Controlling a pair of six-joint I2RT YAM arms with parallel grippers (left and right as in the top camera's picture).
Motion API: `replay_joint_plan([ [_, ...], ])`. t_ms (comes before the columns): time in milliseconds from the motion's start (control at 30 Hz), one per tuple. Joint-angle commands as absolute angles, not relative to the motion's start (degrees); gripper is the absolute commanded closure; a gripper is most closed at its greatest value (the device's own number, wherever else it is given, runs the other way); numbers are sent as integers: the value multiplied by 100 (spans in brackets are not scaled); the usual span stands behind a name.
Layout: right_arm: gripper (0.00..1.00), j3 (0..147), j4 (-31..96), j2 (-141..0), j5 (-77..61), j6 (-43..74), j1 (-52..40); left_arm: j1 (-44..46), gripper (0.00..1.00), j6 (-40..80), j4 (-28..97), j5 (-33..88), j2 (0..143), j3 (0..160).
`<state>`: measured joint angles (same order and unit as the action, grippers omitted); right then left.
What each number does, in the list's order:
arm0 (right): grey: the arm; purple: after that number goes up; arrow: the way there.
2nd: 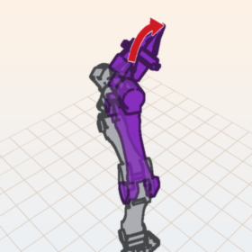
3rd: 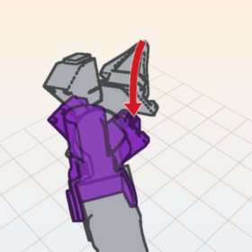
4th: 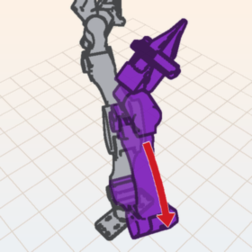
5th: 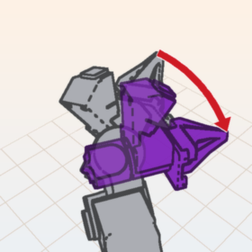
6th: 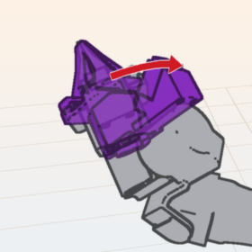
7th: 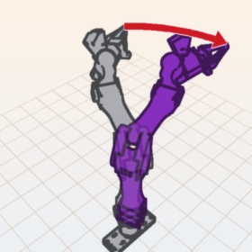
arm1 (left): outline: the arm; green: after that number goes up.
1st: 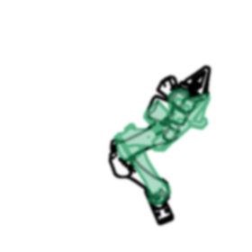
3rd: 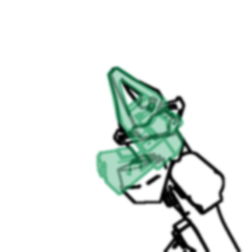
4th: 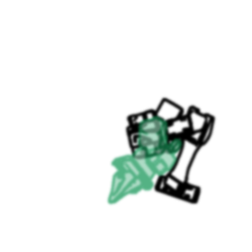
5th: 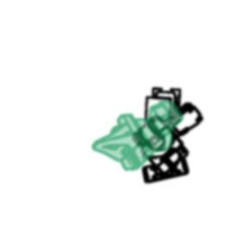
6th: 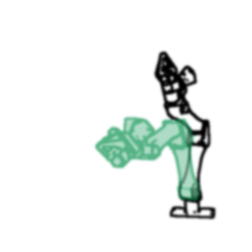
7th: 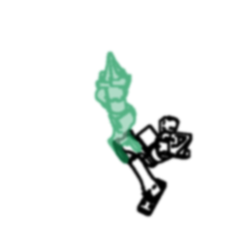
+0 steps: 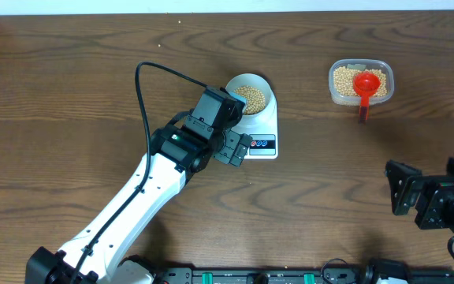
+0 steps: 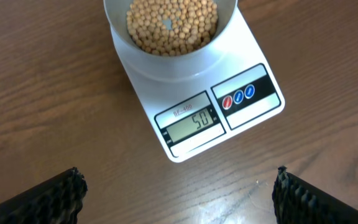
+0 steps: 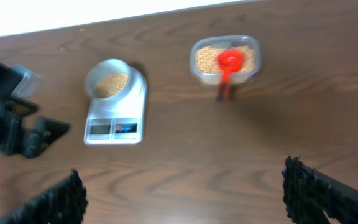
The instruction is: Scoop item into bowl and weigh 50g on scale
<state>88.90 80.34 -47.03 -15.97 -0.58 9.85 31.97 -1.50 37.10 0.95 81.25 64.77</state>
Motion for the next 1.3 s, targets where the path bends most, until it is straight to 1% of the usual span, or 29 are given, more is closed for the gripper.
replay_joint_plan([
  [0,1,8326,7612,-4324,-1144,-204,965,3179,2,-141,3728,80,8130,6495],
  [67,1,7815,7067,-4001,-1048,-209,965,3179,2,-141,3728,80,8130,6495],
  [300,1,5238,4331,-2611,-784,-290,965,3179,2,-141,3726,80,8130,6495],
  [333,1,4700,3848,-2333,-784,-287,965,3179,2,-141,3726,80,8130,6495],
  [400,1,3944,3214,-1938,-786,-287,965,3179,2,-141,3726,80,8130,6495],
  [500,1,3138,2585,-1522,-786,-287,956,3179,2,-141,3726,80,8130,6495],
  [700,1,1835,1645,-786,-786,-287,843,3179,2,-141,3728,80,8130,6495],
  [967,1,502,397,-93,-611,-287,657,3179,2,-141,3728,80,8130,6495],
  [1100,1,51,21,-27,-611,-287,624,3179,2,-141,3728,80,8130,6495],
  [1267,1,30,187,-27,-478,-314,572,3179,2,-141,3728,80,8130,6495],
])
